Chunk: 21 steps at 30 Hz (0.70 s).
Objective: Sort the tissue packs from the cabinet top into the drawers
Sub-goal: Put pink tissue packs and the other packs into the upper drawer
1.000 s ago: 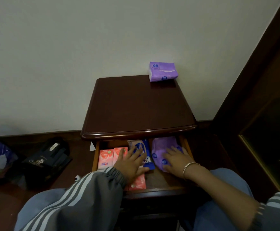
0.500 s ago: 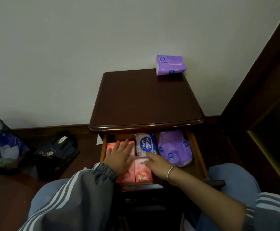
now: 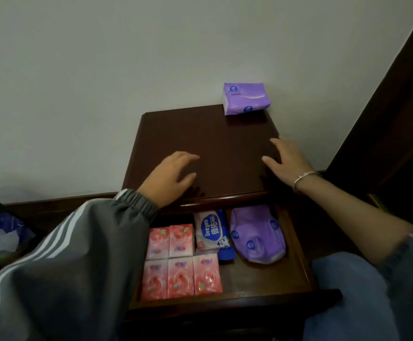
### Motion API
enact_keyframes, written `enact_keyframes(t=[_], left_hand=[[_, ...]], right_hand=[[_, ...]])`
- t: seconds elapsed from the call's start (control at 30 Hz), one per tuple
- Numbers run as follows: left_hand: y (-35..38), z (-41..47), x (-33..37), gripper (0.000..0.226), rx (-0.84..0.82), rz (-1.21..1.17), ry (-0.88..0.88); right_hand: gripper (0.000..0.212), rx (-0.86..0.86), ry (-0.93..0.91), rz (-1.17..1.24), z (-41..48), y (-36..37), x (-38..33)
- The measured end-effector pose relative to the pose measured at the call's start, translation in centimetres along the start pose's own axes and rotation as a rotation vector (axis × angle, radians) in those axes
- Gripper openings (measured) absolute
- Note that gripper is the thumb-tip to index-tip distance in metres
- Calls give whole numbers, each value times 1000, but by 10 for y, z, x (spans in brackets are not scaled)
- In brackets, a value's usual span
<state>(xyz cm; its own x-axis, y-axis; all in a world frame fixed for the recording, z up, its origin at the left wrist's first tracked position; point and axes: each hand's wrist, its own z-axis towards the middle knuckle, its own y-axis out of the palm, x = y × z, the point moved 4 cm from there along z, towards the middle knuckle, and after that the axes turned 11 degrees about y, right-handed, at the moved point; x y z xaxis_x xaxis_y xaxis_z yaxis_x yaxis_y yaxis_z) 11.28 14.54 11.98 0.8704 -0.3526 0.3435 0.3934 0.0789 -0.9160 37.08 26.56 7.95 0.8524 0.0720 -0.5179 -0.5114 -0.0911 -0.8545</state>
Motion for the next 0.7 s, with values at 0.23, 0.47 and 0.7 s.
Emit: enact_keyframes(t=[0.23,0.47,0.7], left_hand=[[13,107,-38,53,93,185,-12],[45,226,-55,66,70,306,1],[78,268,-70,37,5,303,-48]], right_hand=[[67,19,122,-198,36,37,14],[68,74,96,-173,34,34,13],[69,133,95,-137,33,35,14]])
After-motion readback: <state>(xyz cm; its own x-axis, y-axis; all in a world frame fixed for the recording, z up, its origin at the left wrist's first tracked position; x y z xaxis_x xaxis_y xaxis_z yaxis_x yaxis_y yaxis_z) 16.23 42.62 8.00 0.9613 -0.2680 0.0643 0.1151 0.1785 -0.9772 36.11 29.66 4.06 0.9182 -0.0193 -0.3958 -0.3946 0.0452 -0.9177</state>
